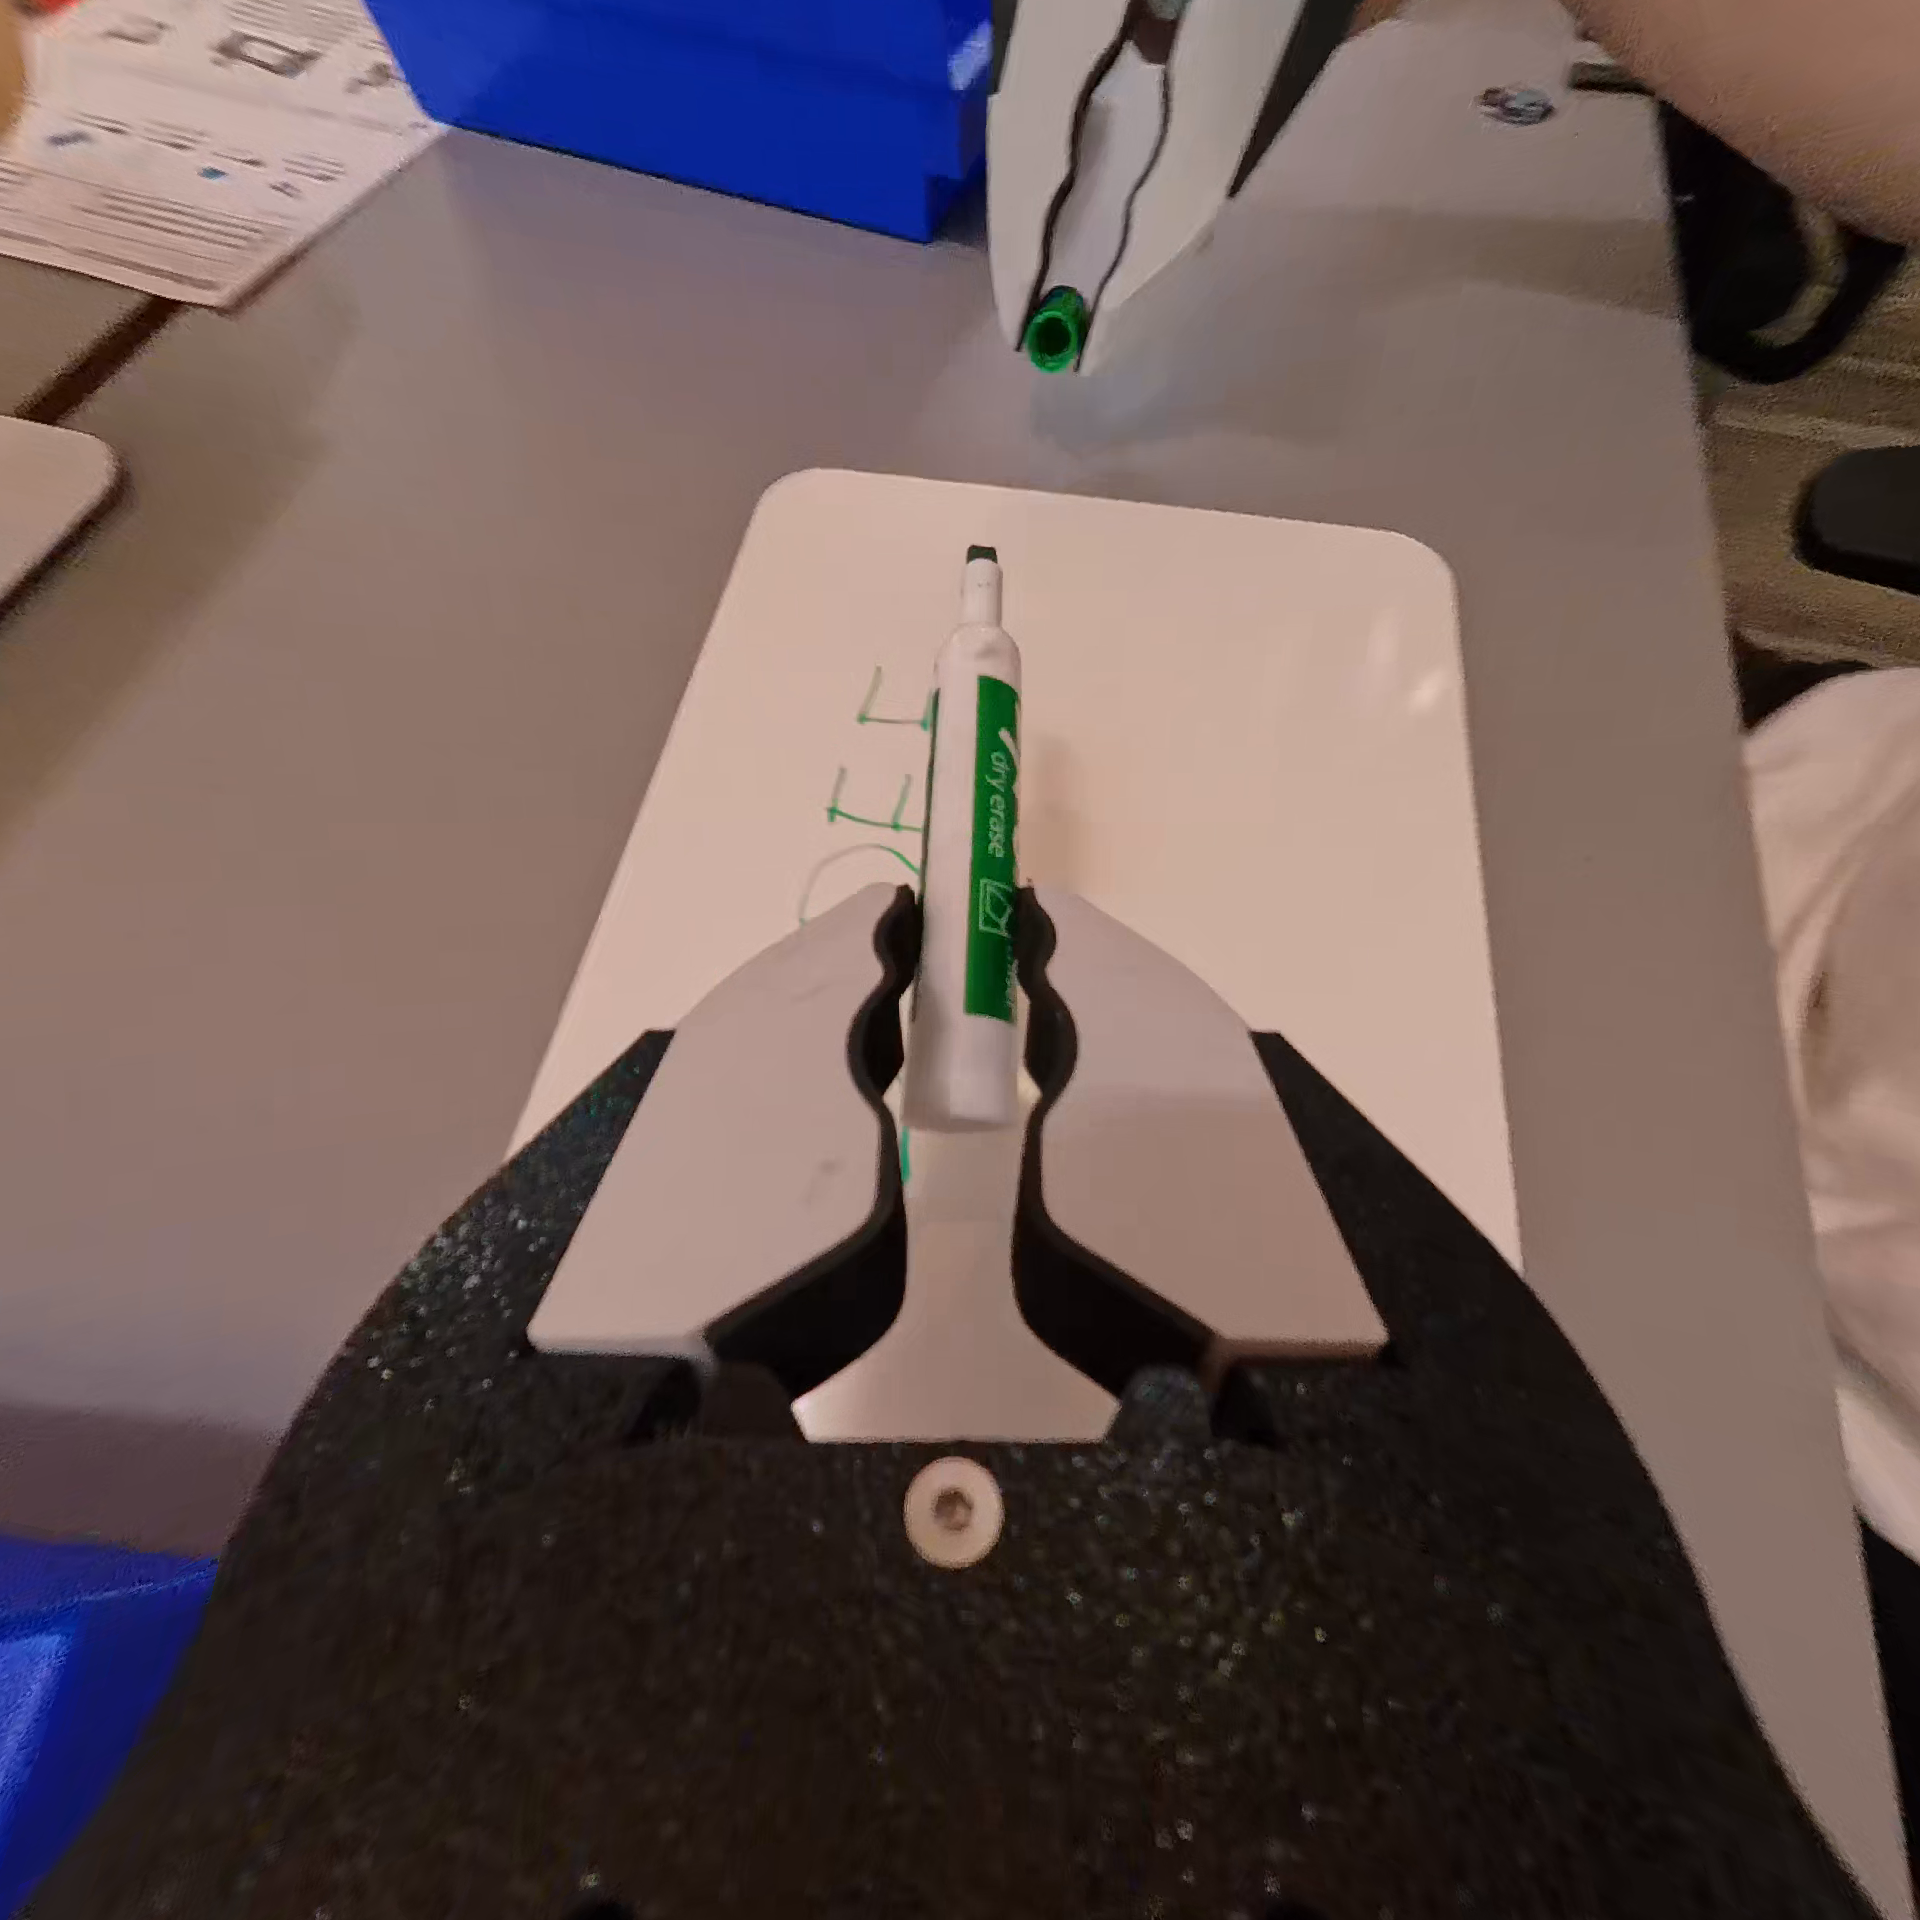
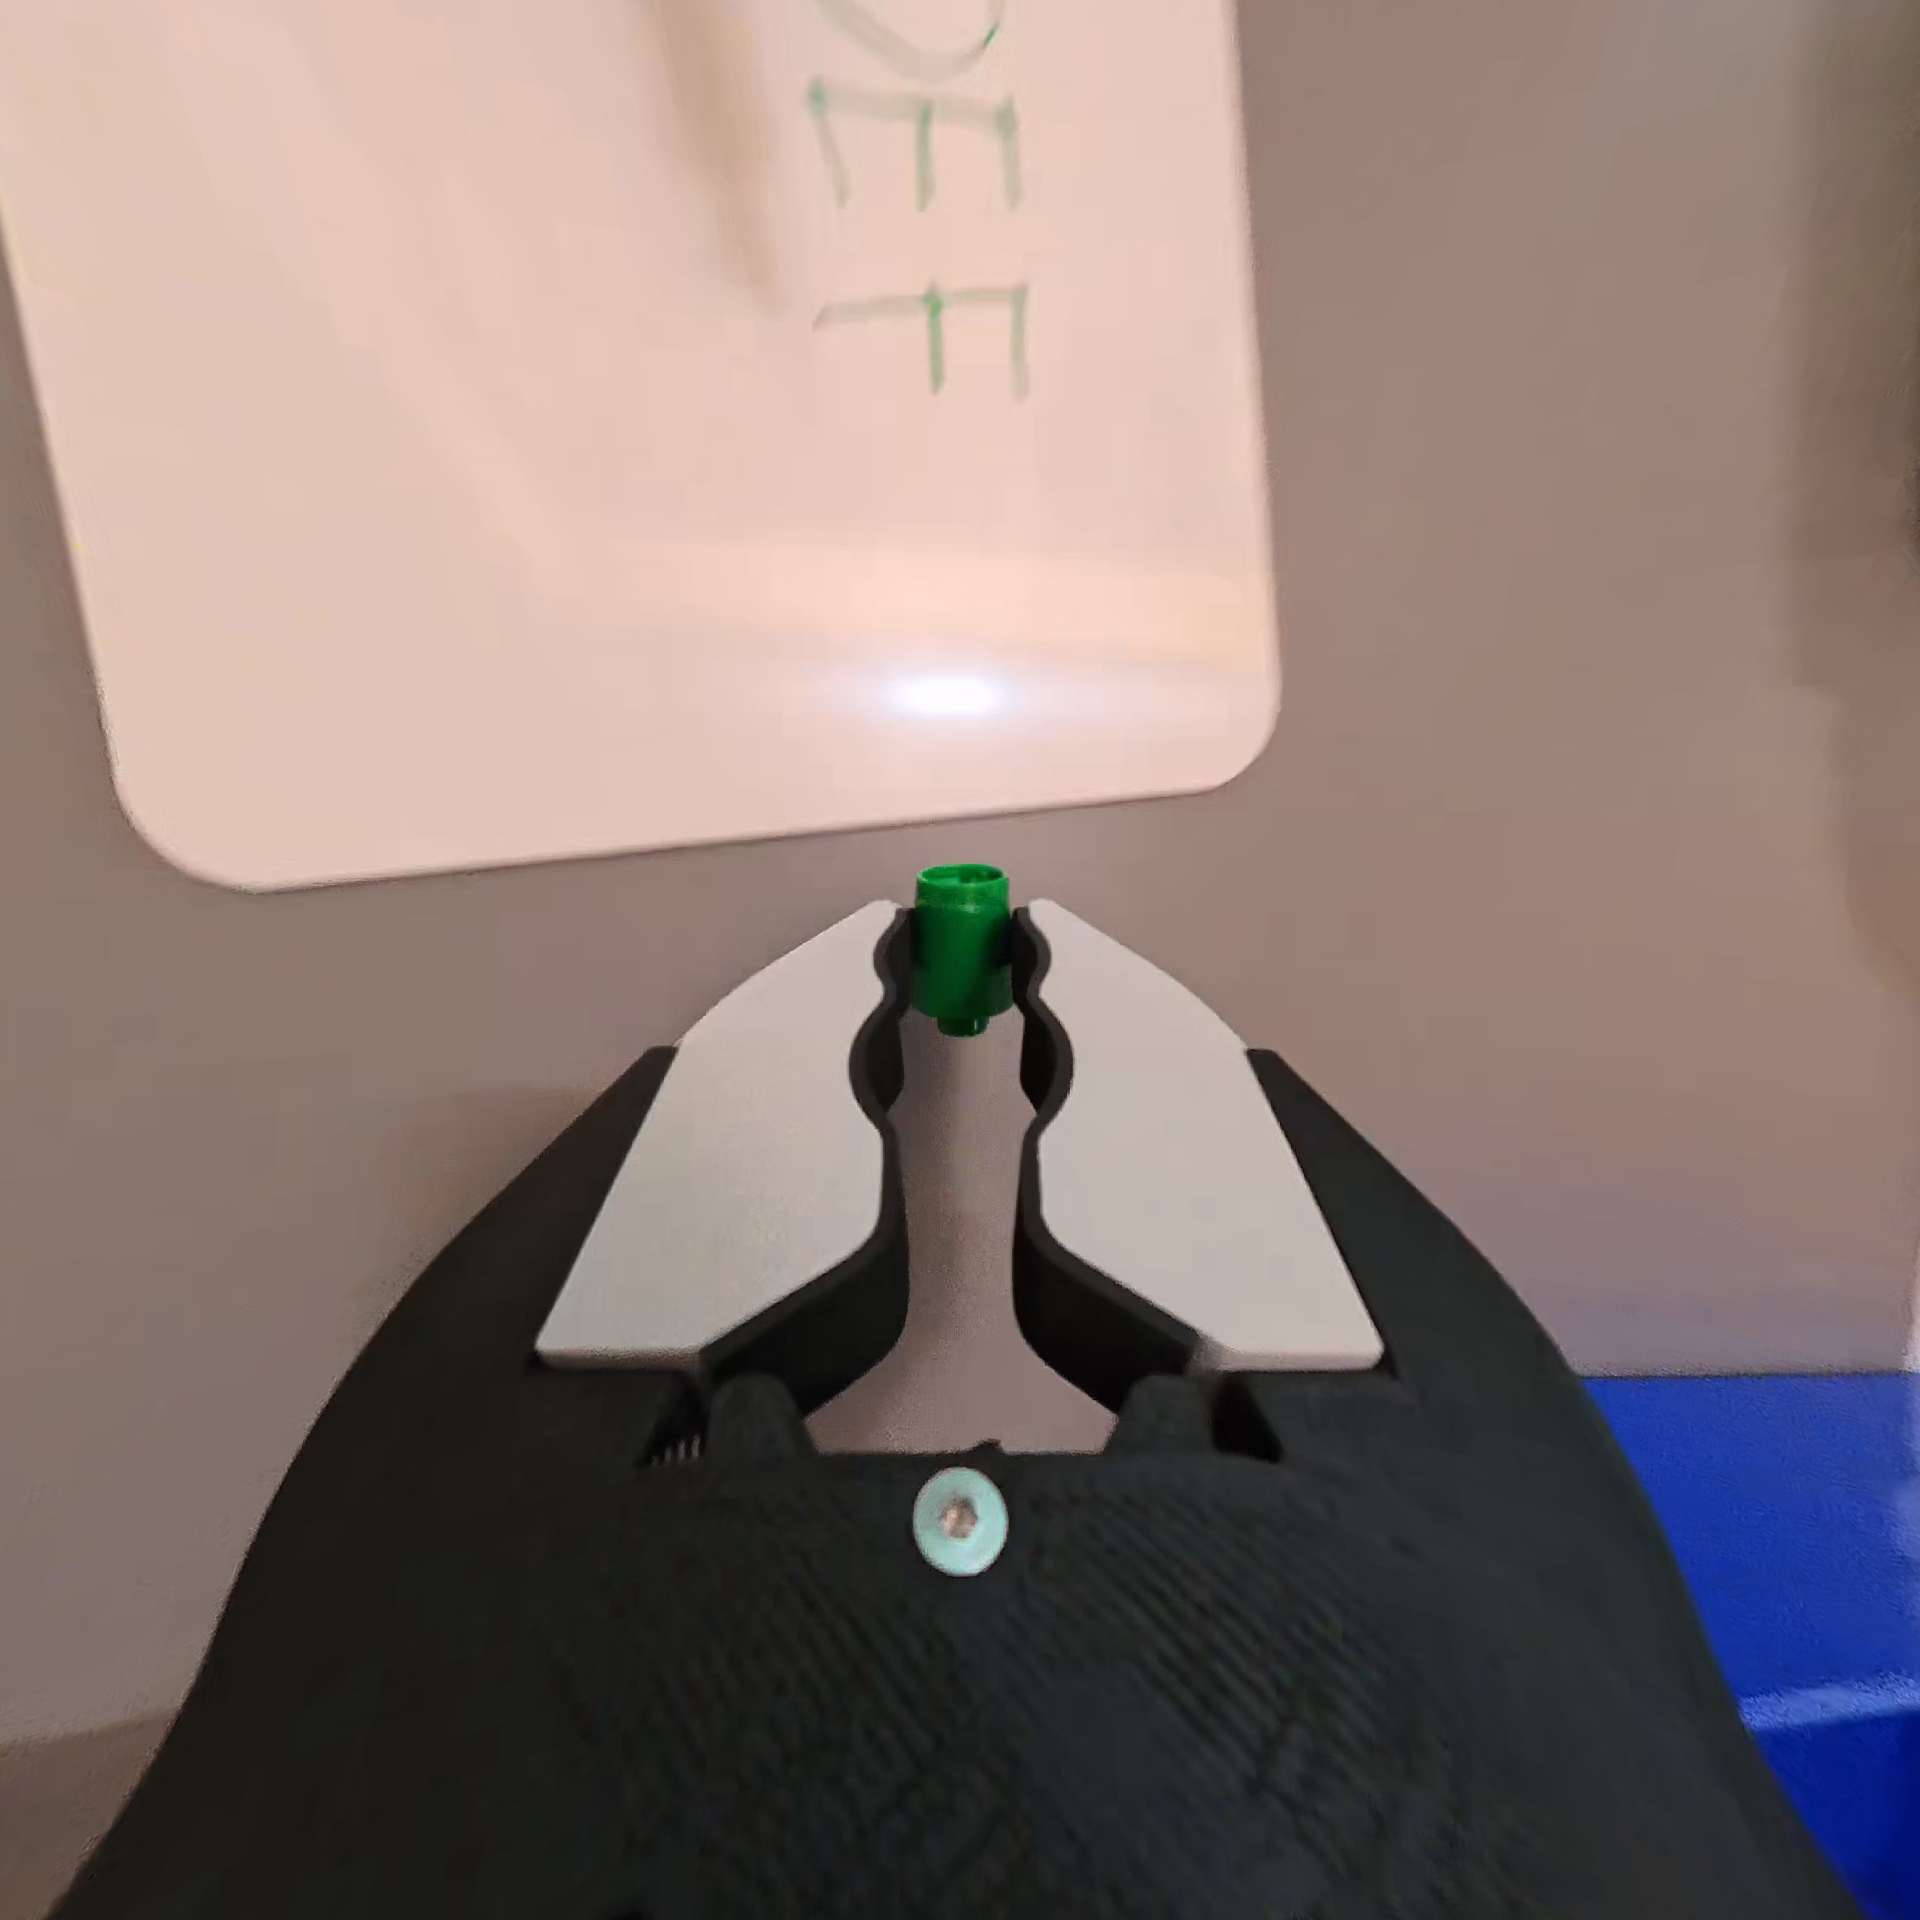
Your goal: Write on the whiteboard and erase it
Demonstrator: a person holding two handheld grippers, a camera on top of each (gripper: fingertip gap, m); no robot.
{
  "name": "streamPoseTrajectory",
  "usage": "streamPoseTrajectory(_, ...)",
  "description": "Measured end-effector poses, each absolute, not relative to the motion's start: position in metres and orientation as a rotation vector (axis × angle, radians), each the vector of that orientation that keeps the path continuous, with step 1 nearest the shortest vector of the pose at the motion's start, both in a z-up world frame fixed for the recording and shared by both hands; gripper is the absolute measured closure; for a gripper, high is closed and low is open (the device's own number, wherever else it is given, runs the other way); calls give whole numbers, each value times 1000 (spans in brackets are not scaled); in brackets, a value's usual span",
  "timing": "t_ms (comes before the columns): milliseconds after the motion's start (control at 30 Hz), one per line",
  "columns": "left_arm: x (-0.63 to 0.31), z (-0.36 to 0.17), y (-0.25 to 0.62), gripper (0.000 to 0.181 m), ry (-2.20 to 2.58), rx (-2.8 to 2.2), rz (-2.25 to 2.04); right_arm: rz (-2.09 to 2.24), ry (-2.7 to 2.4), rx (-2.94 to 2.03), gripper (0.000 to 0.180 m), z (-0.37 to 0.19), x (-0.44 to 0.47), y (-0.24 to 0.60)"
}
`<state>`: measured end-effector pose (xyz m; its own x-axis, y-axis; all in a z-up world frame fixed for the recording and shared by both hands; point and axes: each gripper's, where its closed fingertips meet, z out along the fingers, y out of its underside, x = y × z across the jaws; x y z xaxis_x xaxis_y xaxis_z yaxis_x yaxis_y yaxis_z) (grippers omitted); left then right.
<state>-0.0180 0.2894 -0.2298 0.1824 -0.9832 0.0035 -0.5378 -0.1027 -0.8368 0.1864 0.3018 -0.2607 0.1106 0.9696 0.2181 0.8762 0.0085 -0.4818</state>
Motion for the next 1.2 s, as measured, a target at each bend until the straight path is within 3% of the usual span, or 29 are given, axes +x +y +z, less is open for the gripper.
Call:
streamPoseTrajectory(333,9,-239,293,163,1385,-1765,-544,198,-1604,-1555,161,-241,107,335)
streamPoseTrajectory(700,-5,-234,291,163,1387,-1778,-464,-87,-1788,-1449,161,-261,93,318)
streamPoseTrajectory(1200,0,-243,287,163,1441,-1801,-432,-78,-1749,-1387,161,-258,71,314)
